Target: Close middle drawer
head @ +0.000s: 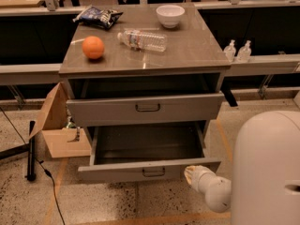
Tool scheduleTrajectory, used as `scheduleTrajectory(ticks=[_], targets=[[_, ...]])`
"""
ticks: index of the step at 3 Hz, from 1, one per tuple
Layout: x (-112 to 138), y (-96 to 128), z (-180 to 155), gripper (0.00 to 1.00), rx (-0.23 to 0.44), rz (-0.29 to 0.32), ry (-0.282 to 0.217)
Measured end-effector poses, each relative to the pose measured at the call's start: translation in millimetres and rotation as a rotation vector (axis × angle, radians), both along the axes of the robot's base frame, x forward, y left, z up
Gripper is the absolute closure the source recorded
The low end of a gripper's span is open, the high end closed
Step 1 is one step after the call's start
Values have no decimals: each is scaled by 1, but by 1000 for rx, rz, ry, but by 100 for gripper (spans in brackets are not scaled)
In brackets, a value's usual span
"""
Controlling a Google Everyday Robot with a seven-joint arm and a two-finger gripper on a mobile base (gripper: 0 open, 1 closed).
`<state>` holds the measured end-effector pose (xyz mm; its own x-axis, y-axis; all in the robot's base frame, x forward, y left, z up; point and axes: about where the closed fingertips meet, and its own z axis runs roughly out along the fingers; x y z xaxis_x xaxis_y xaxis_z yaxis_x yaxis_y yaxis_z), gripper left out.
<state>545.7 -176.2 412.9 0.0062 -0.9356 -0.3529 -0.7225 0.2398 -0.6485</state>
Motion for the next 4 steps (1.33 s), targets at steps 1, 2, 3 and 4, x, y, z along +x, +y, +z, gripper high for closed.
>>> scheduleTrajectory(ticks=[1,2,3,4], targets=[[29,17,-3,100,7,40,-26],[59,33,-5,100,11,86,-52],[90,41,-5,100,-11,129,-83],[118,39,-5,100,-47,156,-106]])
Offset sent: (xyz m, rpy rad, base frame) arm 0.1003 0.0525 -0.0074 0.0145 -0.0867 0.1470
